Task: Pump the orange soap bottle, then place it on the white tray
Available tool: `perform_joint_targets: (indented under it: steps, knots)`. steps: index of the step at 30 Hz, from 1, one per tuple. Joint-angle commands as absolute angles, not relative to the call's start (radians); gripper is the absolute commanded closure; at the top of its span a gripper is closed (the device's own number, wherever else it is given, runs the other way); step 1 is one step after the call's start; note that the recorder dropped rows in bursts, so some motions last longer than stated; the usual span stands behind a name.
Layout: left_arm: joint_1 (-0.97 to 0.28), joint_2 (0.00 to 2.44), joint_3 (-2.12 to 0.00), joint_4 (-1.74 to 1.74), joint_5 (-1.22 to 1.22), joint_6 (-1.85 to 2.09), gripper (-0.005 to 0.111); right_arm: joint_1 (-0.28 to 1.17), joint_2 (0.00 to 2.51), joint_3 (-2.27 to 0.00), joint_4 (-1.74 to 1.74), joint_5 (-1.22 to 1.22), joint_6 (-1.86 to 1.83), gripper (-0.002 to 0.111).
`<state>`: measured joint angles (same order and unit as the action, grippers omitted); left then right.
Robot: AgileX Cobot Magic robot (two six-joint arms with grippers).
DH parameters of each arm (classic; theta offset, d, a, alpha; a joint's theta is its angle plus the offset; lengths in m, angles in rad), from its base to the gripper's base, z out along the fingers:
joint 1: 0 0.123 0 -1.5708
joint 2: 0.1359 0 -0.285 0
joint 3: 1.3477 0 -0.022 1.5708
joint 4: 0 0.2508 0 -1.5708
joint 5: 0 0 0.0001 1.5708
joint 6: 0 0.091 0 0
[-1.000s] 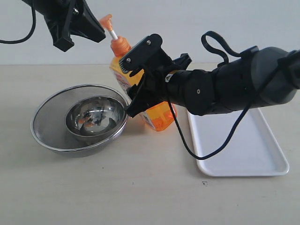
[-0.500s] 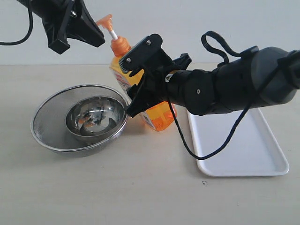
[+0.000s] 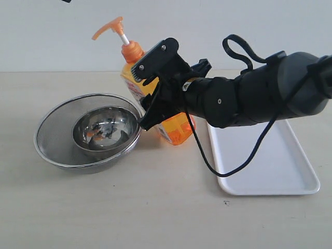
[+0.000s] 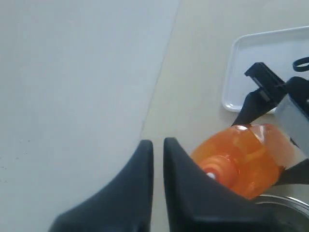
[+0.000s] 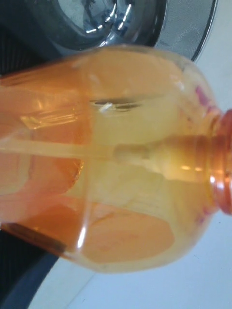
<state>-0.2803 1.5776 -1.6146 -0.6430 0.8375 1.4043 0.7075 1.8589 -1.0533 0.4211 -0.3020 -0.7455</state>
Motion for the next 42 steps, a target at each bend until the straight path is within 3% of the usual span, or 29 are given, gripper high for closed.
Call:
perform_joint_targets:
  steps: [1,12,42]
  knots:
    - [-0.288,1.595,-1.618,-0.604,0.851,1.381,0.102,0.707,1.848,-1.059,0.408,-0.326,-0.759,0.108]
    - [-0.288,1.607,-1.618,-0.469,1.106,1.32,0.102,0.707,1.848,-1.059,0.408,-0.332,-0.759,0.108]
    - [-0.288,1.705,-1.618,-0.437,1.004,1.272,0.102,0.707,1.848,-1.059,0.408,-0.332,-0.759,0.108]
